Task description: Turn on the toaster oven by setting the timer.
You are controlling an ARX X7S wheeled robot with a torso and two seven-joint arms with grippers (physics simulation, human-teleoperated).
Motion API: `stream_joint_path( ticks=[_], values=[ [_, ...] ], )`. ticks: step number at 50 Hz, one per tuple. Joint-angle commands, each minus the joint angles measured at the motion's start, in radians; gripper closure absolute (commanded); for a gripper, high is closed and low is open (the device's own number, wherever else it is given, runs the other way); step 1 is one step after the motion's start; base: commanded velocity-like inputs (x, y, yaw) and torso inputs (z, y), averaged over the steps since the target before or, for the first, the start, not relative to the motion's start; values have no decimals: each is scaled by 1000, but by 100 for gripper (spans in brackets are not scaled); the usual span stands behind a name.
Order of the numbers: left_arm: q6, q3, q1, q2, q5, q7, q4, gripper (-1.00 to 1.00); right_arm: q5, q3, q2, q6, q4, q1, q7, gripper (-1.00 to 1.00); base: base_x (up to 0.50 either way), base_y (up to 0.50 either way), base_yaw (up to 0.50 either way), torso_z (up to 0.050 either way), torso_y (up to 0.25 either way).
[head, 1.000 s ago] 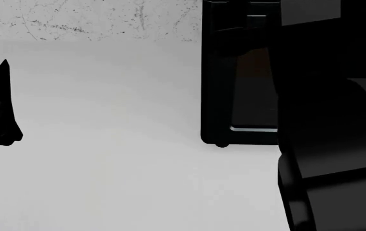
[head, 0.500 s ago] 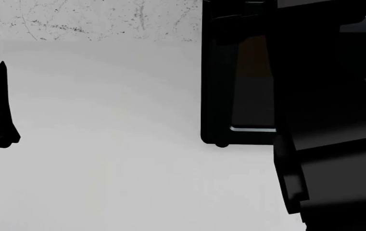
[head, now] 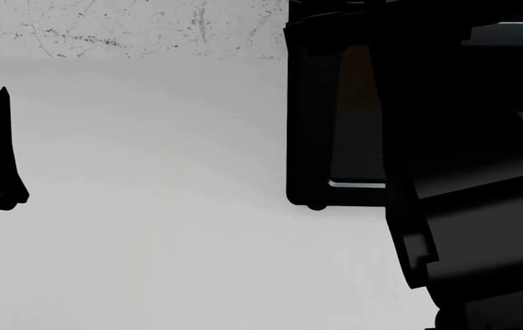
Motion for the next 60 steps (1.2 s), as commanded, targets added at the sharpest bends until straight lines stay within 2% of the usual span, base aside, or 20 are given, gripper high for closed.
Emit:
stream_joint_path(
  ticks=[1,2,3,19,39,60],
  values=[
    [12,8,2,-4,2,-1,-10,-100,-83,-4,-30,-33,122,50,-43,-100,20,4,14,0,0],
    [15,10,3,-5,3,-1,-13,-100,-85,-7,-29,-32,120,51,-42,-100,20,4,15,0,0],
    [17,11,3,-5,4,0,-14,-100,-89,-12,-28,-35,120,51,-41,100,20,4,15,10,0],
    [10,12,-3,-5,-9,-8,-10,-100,-85,-16,-21,5,81,80,-30,100,22,5,16,3,0],
    [2,15,-8,-8,-23,-20,3,-100,-33,121,-74,56,5,93,63,100,23,4,16,4,0],
    [-2,5,-9,-20,-38,-29,18,-100,22,204,-134,97,-15,148,123,100,24,2,14,5,0]
  ],
)
